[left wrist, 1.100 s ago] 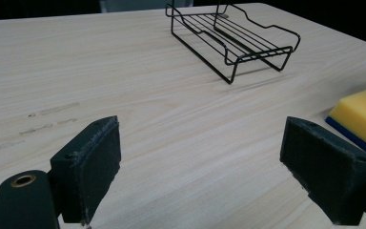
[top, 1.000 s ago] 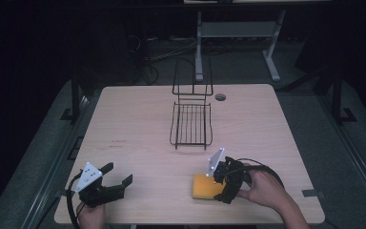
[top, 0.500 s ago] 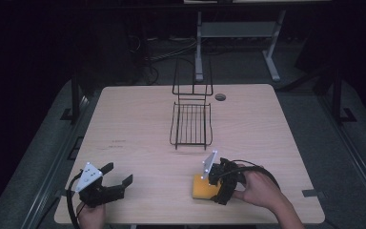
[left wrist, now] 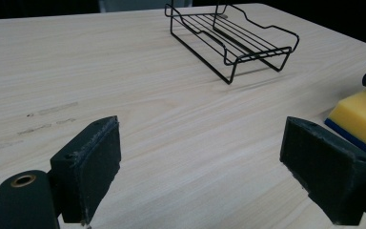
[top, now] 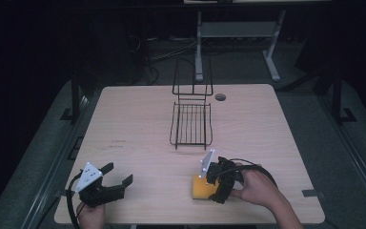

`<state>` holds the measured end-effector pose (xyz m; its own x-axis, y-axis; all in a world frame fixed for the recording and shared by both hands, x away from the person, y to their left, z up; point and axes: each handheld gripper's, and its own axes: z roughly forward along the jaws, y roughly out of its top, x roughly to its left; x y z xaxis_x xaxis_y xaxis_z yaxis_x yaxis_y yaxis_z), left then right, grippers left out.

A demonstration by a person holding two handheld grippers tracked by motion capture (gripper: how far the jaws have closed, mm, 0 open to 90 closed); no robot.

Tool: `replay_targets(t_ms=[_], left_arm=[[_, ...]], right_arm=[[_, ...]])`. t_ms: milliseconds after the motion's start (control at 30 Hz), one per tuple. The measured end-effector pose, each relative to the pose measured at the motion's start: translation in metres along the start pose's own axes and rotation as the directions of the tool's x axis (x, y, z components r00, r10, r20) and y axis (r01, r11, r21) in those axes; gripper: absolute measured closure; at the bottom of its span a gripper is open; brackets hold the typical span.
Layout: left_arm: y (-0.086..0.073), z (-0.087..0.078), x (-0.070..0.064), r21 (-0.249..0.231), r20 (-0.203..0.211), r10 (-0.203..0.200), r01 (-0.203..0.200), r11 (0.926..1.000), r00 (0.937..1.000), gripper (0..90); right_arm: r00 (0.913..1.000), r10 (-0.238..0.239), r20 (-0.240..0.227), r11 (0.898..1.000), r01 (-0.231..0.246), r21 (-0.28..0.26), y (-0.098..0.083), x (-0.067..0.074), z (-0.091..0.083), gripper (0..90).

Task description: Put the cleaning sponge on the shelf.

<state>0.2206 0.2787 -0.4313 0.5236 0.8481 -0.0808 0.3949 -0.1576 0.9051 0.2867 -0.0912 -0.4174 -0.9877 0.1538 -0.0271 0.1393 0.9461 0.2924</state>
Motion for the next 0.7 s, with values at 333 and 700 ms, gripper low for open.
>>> replay_targets(t_ms=[333, 700], left_arm=[[0.0, -0.001, 0.001, -0.003, 0.0, -0.004, 0.004, 1.0, 1.0, 13.0], [0.0, -0.001, 0.001, -0.006, 0.001, -0.008, 0.008, 1.0, 1.0, 12.9]], right_arm=[[0.9998, -0.009, -0.016, 0.999, 0.009, 0.038, 0.004, -0.004, 0.009, 14.3], [0.9994, -0.028, -0.022, 0.996, 0.03, 0.09, 0.008, -0.003, 0.022, 15.0]])
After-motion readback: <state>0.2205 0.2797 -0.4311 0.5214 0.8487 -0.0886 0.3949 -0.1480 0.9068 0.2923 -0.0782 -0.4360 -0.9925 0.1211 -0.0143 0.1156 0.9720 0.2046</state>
